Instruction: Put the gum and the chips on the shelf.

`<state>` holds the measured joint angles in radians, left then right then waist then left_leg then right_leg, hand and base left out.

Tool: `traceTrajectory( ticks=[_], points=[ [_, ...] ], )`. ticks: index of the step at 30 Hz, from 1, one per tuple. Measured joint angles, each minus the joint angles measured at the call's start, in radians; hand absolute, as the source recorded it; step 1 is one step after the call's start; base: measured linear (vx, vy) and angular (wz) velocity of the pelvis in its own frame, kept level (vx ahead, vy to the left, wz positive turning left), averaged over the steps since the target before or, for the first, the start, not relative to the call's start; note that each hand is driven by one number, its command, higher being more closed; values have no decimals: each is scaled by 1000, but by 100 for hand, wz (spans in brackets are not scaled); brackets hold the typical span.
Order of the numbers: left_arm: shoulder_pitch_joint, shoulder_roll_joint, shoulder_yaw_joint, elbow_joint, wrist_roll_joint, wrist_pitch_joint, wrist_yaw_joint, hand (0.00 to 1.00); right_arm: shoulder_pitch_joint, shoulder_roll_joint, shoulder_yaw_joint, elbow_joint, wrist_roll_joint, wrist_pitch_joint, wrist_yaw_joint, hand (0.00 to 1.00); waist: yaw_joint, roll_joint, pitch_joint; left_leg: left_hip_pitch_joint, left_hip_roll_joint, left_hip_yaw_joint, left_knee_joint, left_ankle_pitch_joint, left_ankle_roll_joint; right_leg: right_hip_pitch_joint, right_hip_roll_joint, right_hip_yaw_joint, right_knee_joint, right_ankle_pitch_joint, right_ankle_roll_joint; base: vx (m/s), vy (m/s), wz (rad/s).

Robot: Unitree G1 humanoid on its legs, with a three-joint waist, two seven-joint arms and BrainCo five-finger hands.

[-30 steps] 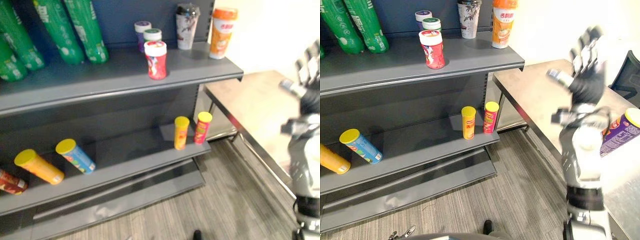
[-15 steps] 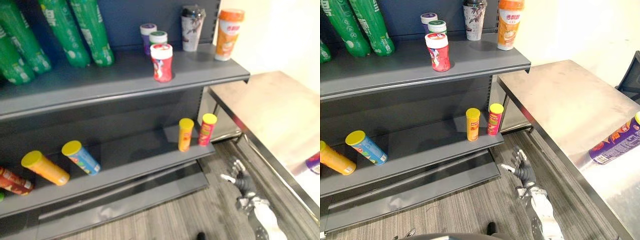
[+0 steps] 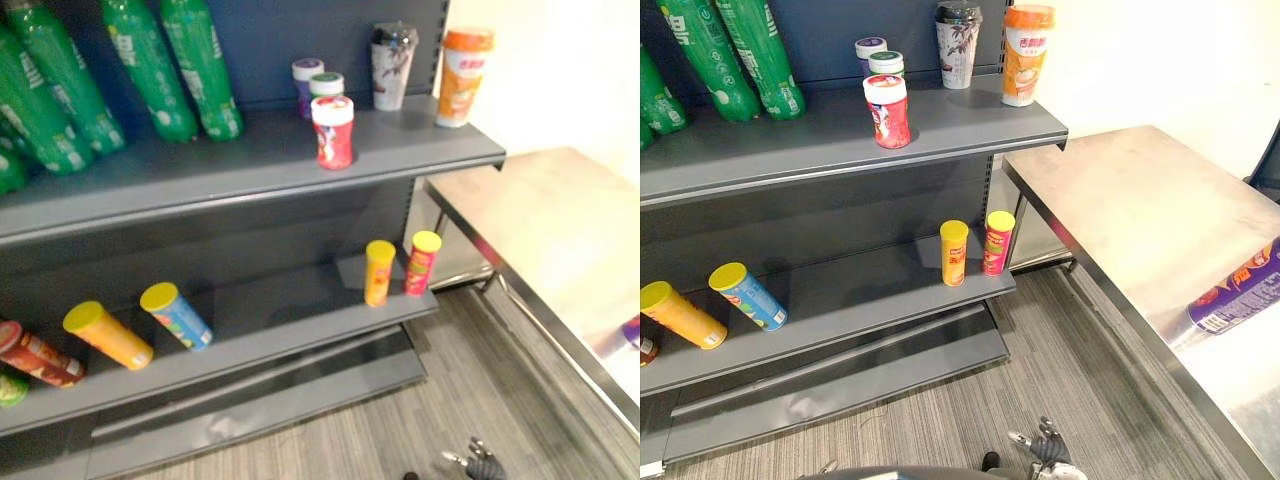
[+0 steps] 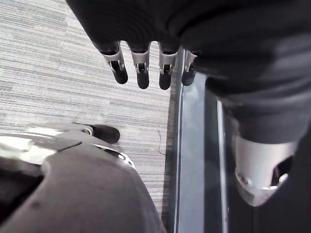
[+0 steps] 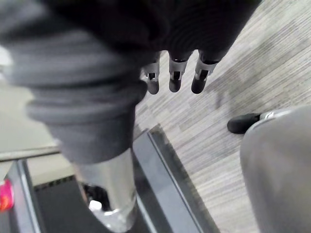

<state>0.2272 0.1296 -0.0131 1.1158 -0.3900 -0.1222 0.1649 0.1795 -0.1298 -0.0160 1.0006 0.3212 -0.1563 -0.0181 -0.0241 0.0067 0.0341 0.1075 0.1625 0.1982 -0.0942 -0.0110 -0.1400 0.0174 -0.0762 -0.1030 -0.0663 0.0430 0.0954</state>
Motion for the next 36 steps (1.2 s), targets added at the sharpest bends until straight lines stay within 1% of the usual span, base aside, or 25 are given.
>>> traceTrajectory(
  ticks=[3,6,13,21,22,23,27,29,30,31,32,33,35,36],
  points=[
    [-4,-1,6,13,0,-2,-15,0,10,4,-40,61,-4,-1,-37,0,-1,0,0,5,-1,-12,0,-1,0,13,-2,-12,-1,-4,2,-1,0,10],
    [-11,-7,21,31,0,-2,-17,0,23,18,-79,77,-5,1,-63,0,-1,2,1,5,-3,-15,-4,0,1,15,-4,-14,-1,-4,2,-2,0,2],
    [-14,-12,34,40,0,-2,-16,0,21,31,-127,117,-5,8,-58,0,0,3,12,21,-4,-16,-6,-3,2,37,-4,-16,-11,-4,2,-1,0,1],
    [-20,-14,38,58,0,-7,-15,0,19,34,-128,119,-5,13,-61,0,0,1,13,25,-3,-14,-6,-5,2,45,3,-14,-21,-3,4,2,0,-1],
    [-24,-15,38,58,0,-8,-15,0,19,33,-128,119,-5,13,-61,0,1,-1,16,32,-3,-10,-6,-7,2,49,3,-10,-21,-3,4,14,11,-8],
    [-28,-14,37,59,-1,-8,-15,0,16,33,-128,119,-5,14,-62,0,1,4,27,44,-2,-4,-6,-10,2,58,3,-6,-21,-4,3,11,16,-15],
    [-34,-12,33,59,-1,-11,-14,0,12,31,-132,120,-4,16,-65,0,-1,-8,38,55,-3,12,7,-22,6,51,-2,13,4,-15,7,7,29,-14],
    [-50,-12,31,56,-22,-17,-14,0,8,31,-134,120,-1,21,-67,0,4,-10,77,49,-4,28,80,-64,12,29,-13,34,82,-48,9,-18,47,-20],
    [-51,-12,31,56,-25,-19,-14,0,7,31,-135,119,5,21,-68,0,4,-10,81,42,-4,34,100,-77,14,19,-15,42,104,-57,11,-34,51,-29],
    [-53,-11,31,56,-28,-21,-16,0,7,33,-138,118,13,21,-73,0,3,-12,84,20,-4,43,145,-106,18,-7,-21,57,142,-73,17,-30,54,-28],
    [-55,-9,33,56,-28,-21,-16,0,8,42,-150,117,17,21,-79,0,2,-15,90,2,-4,49,193,-133,21,-22,-27,67,169,-80,23,-21,56,-26],
    [-56,-9,36,55,-29,-21,-16,0,9,47,-161,116,26,21,-83,0,1,-17,95,-7,-3,54,217,-146,23,-28,-29,73,179,-83,26,-14,64,-25],
    [-64,-10,58,35,-29,-21,-15,0,11,63,-186,110,55,20,-87,0,2,-26,120,-27,6,74,304,-200,35,-31,-37,96,196,-88,38,-17,75,-27],
    [-64,-10,63,33,-29,-21,-15,0,14,68,-193,105,57,20,-87,0,2,-28,122,-34,8,81,327,-214,40,-34,-39,99,194,-90,46,-38,100,-28]
  ],
)
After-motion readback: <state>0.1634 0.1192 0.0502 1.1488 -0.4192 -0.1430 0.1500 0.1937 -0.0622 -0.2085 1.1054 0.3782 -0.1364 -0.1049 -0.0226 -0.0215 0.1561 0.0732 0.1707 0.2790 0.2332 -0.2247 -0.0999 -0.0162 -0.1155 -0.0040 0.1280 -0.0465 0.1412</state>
